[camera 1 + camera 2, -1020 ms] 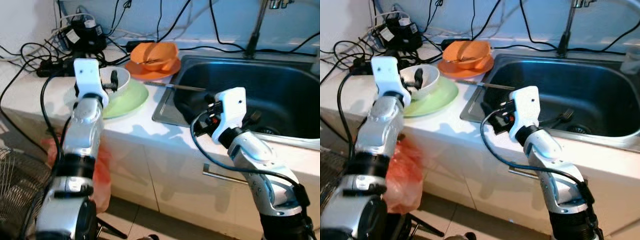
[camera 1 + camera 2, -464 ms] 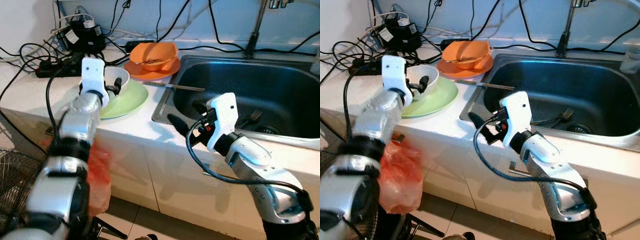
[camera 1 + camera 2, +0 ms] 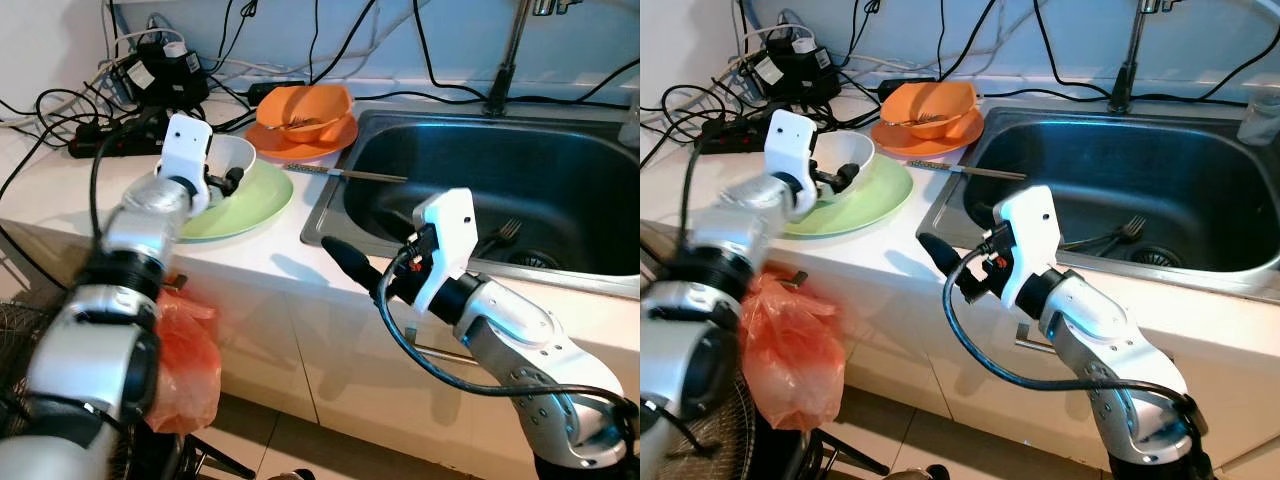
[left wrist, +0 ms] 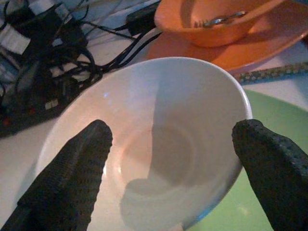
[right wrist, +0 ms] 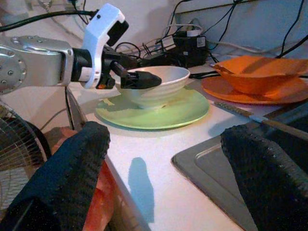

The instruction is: Kitchen organization

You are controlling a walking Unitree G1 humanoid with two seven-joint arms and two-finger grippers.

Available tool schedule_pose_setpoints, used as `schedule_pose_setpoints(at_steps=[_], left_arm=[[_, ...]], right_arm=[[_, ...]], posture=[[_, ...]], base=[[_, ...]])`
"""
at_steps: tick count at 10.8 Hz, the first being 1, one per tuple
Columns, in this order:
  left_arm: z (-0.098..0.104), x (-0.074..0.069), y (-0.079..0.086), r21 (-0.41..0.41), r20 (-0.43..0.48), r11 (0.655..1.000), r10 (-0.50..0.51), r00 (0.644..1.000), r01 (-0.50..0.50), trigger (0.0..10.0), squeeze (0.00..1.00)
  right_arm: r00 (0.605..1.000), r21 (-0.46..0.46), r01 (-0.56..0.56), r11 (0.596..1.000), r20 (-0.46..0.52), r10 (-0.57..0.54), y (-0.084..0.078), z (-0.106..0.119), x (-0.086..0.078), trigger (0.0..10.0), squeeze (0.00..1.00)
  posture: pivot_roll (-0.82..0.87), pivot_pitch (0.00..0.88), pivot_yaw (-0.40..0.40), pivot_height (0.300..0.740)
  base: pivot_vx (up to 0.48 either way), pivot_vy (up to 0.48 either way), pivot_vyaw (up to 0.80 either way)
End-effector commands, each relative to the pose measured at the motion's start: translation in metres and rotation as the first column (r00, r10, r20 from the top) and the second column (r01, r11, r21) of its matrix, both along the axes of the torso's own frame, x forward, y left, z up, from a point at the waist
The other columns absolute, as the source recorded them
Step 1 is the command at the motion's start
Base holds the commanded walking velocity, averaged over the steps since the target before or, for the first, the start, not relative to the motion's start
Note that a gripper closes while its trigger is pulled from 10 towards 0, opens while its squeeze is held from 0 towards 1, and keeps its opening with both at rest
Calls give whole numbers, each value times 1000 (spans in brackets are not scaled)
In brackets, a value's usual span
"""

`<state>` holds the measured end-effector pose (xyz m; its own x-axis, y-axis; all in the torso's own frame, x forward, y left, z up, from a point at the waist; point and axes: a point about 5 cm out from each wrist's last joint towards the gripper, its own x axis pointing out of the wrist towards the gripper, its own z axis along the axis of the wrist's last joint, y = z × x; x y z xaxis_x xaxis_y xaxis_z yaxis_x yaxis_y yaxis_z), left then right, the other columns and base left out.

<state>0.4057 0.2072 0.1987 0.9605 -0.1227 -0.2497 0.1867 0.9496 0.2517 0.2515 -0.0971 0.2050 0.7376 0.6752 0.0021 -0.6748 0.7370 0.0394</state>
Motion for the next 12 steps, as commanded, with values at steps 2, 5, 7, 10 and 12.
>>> schedule_pose_setpoints(at_steps=[2,5,7,10,12], left_arm=[[-2,-1,9,51,-44,998,-44,998,46,10000,0],[-6,-2,11,91,-82,991,-95,992,102,10000,0],[1,-1,13,94,-52,991,-87,995,92,10000,0],[13,1,23,82,15,996,-24,1000,22,10000,0],[17,1,20,84,6,992,-90,996,89,10000,0]], right_arm=[[999,77,-48,996,-7,48,6,9,-8,10000,0],[997,78,-71,994,-3,72,7,13,-12,10000,0],[999,62,-51,997,-15,52,7,11,-11,10000,0],[999,57,-31,998,-14,32,6,11,-8,10000,0],[1000,55,-24,998,-13,25,5,10,-6,10000,0]], posture=[[-110,0,161,740],[-115,0,157,740],[-116,0,157,740],[-111,0,155,740],[-106,0,151,740]], base=[[0,0,0],[0,0,0],[0,0,0],[0,0,0],[0,0,0]])
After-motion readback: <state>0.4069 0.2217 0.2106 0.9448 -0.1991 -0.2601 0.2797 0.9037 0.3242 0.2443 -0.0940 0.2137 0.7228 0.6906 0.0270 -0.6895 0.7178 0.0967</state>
